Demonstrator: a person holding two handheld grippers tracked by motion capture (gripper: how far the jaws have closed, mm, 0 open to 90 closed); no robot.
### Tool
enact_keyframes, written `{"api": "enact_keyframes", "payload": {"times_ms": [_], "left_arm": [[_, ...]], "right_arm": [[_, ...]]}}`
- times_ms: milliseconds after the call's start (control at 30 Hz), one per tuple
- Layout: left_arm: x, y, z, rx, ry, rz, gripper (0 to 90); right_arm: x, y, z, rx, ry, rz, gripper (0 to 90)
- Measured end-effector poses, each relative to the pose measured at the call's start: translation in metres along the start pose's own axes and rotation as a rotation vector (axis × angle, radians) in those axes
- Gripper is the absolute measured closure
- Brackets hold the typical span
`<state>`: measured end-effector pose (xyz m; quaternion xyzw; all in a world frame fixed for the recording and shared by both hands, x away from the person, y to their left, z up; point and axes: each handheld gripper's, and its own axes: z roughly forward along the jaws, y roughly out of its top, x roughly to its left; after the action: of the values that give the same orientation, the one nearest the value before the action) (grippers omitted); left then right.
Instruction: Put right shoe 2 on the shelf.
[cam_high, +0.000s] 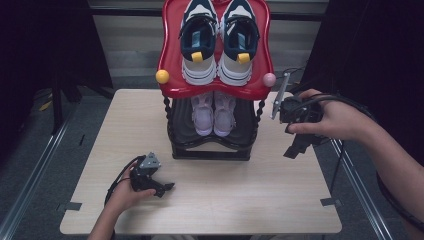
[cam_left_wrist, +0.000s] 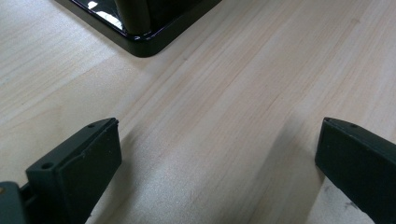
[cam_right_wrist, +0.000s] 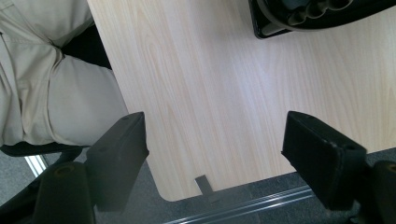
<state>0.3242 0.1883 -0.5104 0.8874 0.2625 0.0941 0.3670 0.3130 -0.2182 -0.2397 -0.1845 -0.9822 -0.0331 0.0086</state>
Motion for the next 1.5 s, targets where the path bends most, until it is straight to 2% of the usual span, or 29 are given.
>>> {"api": "enact_keyframes", "payload": {"times_ms": [333,400,500,567,800,867,900,967,1033,1133,1200,1300,1433,1500], "left_arm": [[0.0,0.0,0.0,0.0,0.0,0.0,0.0],[0.0,0.0,0.0,0.0,0.0,0.0,0.0],[0.0,0.0,0.0,0.0,0.0,0.0,0.0],[0.0,0.0,0.0,-0.001,0.0,-0.001,0.0],[0.0,0.0,0.0,0.0,0.0,0.0,0.0],[0.0,0.0,0.0,0.0,0.0,0.0,0.0],[0.0,0.0,0.0,0.0,0.0,0.0,0.0],[0.0,0.0,0.0,0.0,0.0,0.0,0.0],[0.0,0.0,0.0,0.0,0.0,0.0,0.0],[0.0,0.0,0.0,0.0,0.0,0.0,0.0],[0.0,0.0,0.0,0.0,0.0,0.0,0.0],[0.0,0.0,0.0,0.0,0.0,0.0,0.0],[0.0,0.0,0.0,0.0,0.0,-0.001,0.0],[0.0,0.0,0.0,-0.001,0.0,-0.002,0.0]], "right_arm": [[0.0,0.0,0.02,0.017,0.013,-0.014,21.6],[0.0,-0.001,0.024,0.025,0.018,-0.003,21.6],[-0.001,-0.002,0.033,0.025,0.02,-0.018,21.6],[0.0,-0.003,0.037,0.034,0.018,-0.005,21.6],[-0.001,-0.007,0.053,0.007,0.031,-0.027,21.5],[0.0,-0.009,0.057,0.016,0.038,-0.01,21.5],[-0.001,-0.009,0.059,0.006,0.035,-0.021,21.5],[0.0,-0.011,0.063,0.002,0.04,-0.005,21.5],[-0.001,-0.012,0.066,-0.02,0.038,-0.018,21.0],[0.001,-0.015,0.071,-0.029,0.043,0.007,20.8],[0.0,-0.016,0.075,-0.037,0.037,-0.003,20.7],[0.0,-0.018,0.079,-0.047,0.044,0.017,20.7],[-0.001,-0.02,0.086,-0.069,0.042,0.004,20.6],[-0.001,-0.021,0.09,-0.073,0.045,0.015,20.6]]}}
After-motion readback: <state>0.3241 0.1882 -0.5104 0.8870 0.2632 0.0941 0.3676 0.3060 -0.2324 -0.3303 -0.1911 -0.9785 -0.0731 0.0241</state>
